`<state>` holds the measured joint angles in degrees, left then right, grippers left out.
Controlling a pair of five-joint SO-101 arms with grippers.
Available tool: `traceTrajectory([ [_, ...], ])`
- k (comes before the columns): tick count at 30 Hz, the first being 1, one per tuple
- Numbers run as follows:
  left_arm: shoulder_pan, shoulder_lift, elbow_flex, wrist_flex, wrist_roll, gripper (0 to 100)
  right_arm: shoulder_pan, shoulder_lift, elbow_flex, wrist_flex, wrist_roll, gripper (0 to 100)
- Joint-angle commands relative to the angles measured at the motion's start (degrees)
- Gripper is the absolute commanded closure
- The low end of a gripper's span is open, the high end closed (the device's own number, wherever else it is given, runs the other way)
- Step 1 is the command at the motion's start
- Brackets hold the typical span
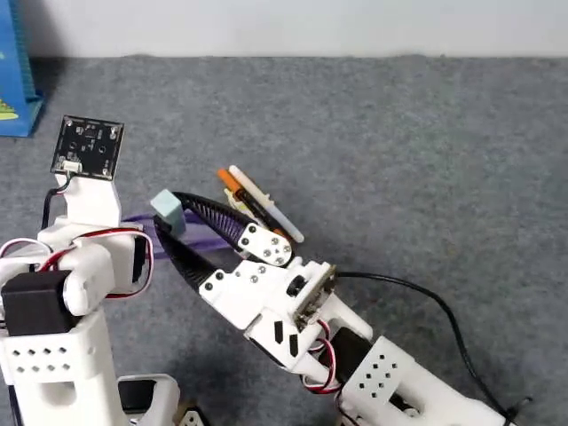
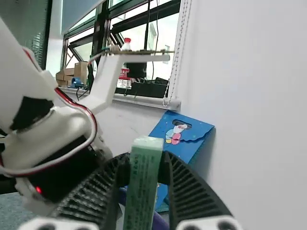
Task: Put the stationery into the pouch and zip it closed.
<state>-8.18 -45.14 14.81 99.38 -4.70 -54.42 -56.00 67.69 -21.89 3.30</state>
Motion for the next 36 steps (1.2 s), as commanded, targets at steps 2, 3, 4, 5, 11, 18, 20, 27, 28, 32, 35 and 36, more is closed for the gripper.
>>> traceTrajectory([
  [2,-0.18,0.79,-2.33,0.18,-0.18,99,-0.22,0.75,-0.53,-1.36,0.70,98.8],
  [3,-0.18,0.79,-2.15,0.18,-0.18,99,-0.22,0.75,-0.53,-1.36,0.70,98.8],
  [4,-0.18,0.79,-1.89,0.18,-0.18,99,-0.22,0.75,-0.53,-1.36,0.70,98.8],
  [5,-0.18,0.79,-1.80,0.18,-0.18,99,-0.22,0.75,-0.44,-1.27,0.70,98.7],
  [11,-0.18,0.79,-1.10,0.18,-0.18,99,-0.13,0.75,-0.26,0.04,0.70,83.5],
  [18,-0.18,0.62,0.04,0.09,-0.18,99,-0.13,0.31,-0.26,0.75,0.79,82.4],
  [20,-0.18,0.62,0.04,0.09,-0.18,99,-0.13,0.22,-0.26,0.75,0.88,82.4],
  [27,-0.26,0.53,0.04,0.09,-0.18,99,0.75,0.04,-0.35,0.75,0.88,82.6],
  [28,-0.26,0.53,0.04,0.09,-0.18,99,1.10,-0.48,-0.35,0.75,0.88,82.6],
  [32,-0.26,0.53,0.04,0.09,-0.18,99,1.19,-6.46,-0.79,7.08,0.62,82.6],
  [35,-0.26,0.53,0.04,0.09,-0.18,99,1.10,-13.85,-2.11,17.98,-1.32,82.6],
  [36,-0.26,0.53,0.04,0.09,-0.18,99,1.27,-16.31,-2.73,22.11,-3.16,82.7],
])
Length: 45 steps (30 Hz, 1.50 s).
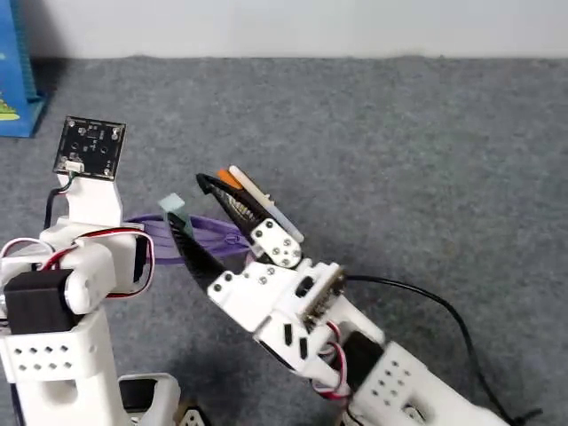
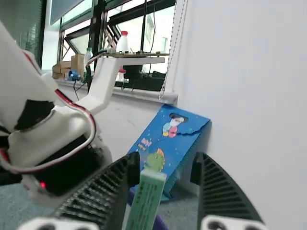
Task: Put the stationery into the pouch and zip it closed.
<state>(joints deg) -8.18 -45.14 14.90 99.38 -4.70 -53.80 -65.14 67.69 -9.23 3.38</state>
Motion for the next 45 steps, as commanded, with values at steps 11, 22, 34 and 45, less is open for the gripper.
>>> traceTrajectory([
  [11,0.00,0.53,-0.04,0.09,2.29,99,0.48,-11.12,-6.86,28.70,-12.04,98.6],
  [22,-0.26,0.53,-0.04,0.18,2.29,99,2.59,14.37,-18.46,24.13,-15.47,98.9],
  [34,-0.35,0.53,-0.04,0.18,3.08,99,8.04,-9.89,-18.64,45.32,-15.30,98.3],
  [45,-9.23,0.53,-0.13,0.09,1.67,99,22.90,1.63,-18.73,54.11,-15.21,98.4],
])
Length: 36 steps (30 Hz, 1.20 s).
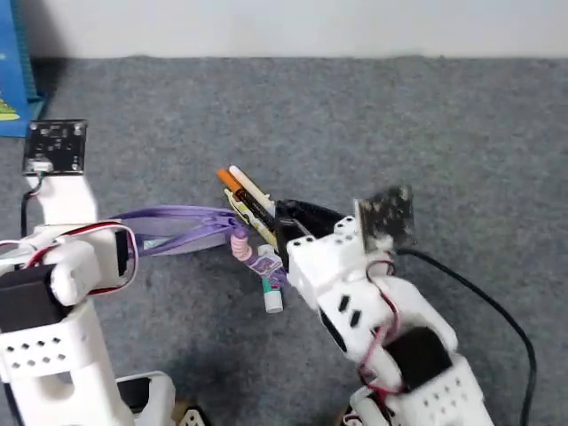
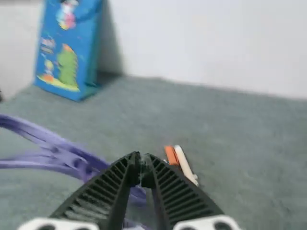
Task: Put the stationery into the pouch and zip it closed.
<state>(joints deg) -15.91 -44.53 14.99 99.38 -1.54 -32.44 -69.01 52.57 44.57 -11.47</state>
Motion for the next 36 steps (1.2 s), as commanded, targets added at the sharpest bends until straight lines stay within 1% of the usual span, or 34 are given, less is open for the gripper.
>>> traceTrajectory([
  [1,-2.11,-0.09,-0.13,0.09,-1.76,99,1.54,8.04,-3.69,0.13,-0.35,98.3],
  [3,-3.60,-0.09,-0.13,0.18,-2.20,99,1.54,13.14,-3.87,-0.13,0.62,98.3],
  [8,-6.95,-0.18,0.48,0.00,-5.10,99,2.51,25.80,-8.35,0.22,9.14,98.3],
  [14,-7.03,-0.18,3.21,-0.26,-5.54,99,4.79,41.36,-17.23,0.40,9.85,98.3],
  [20,-7.03,-0.18,3.30,-0.26,-5.54,99,3.47,53.23,-20.57,0.75,9.58,98.2],
  [22,-7.03,-0.18,3.30,-0.26,-5.54,99,2.24,55.16,-20.84,3.47,9.49,97.0],
  [24,-6.95,-0.18,3.30,-0.26,-5.54,99,1.01,56.31,-21.63,6.99,9.05,91.6],
  [26,-6.95,-0.18,3.30,-0.26,-5.54,99,0.48,57.71,-23.82,10.95,5.71,85.4],
  [28,-6.95,-0.18,3.30,-0.26,-5.54,99,0.22,59.38,-26.55,14.20,2.64,81.8],
  [31,-6.86,-0.18,3.30,-0.26,-5.54,99,-1.01,63.52,-30.42,17.10,2.02,81.6],
  [36,-6.86,-0.18,3.30,-0.26,-5.45,99,-2.51,72.22,-35.69,17.71,1.67,81.6],
])
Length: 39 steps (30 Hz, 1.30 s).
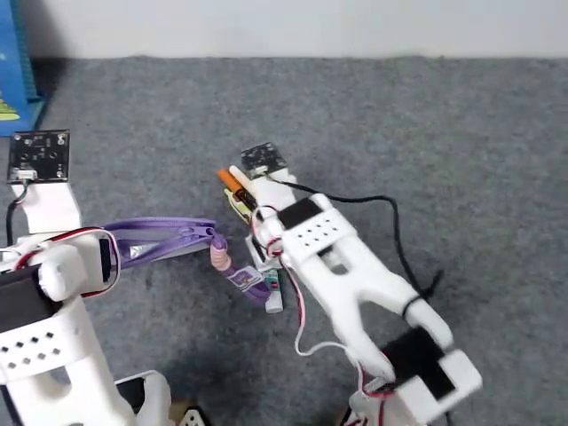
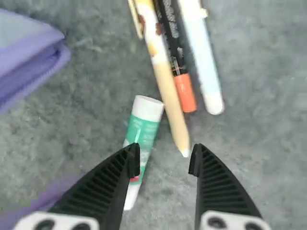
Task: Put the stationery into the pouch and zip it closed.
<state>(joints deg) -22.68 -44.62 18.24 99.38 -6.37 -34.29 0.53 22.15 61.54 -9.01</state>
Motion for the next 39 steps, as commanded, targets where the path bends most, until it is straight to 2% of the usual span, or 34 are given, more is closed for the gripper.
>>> traceTrajectory([
  [1,-0.18,-0.09,0.04,-0.26,-0.62,99,-0.75,4.18,-6.15,0.84,-1.49,81.6],
  [5,-0.18,-0.09,0.04,-0.26,-0.62,99,-1.80,8.13,-8.26,0.84,-3.08,82.3],
  [11,-0.18,-0.09,0.04,-0.26,-0.62,99,-4.79,9.98,-8.97,-0.40,-2.90,89.8],
  [20,-0.18,-0.09,0.13,-0.18,-0.62,99,-4.44,14.64,-8.62,-0.66,-2.64,90.9],
  [23,-0.18,-0.09,0.13,-0.09,-0.62,99,-4.35,15.87,-8.79,1.45,1.58,91.0],
  [25,-0.18,-0.09,0.13,-0.09,-0.62,99,-4.35,15.60,-8.97,2.95,2.99,95.1],
  [27,-0.18,-0.09,0.13,-0.09,-0.62,99,-4.35,13.85,-8.97,4.53,3.08,99.2],
  [39,-0.18,-0.09,0.13,-0.09,-0.62,99,-4.35,-9.36,-8.62,21.67,3.16,99.0],
])
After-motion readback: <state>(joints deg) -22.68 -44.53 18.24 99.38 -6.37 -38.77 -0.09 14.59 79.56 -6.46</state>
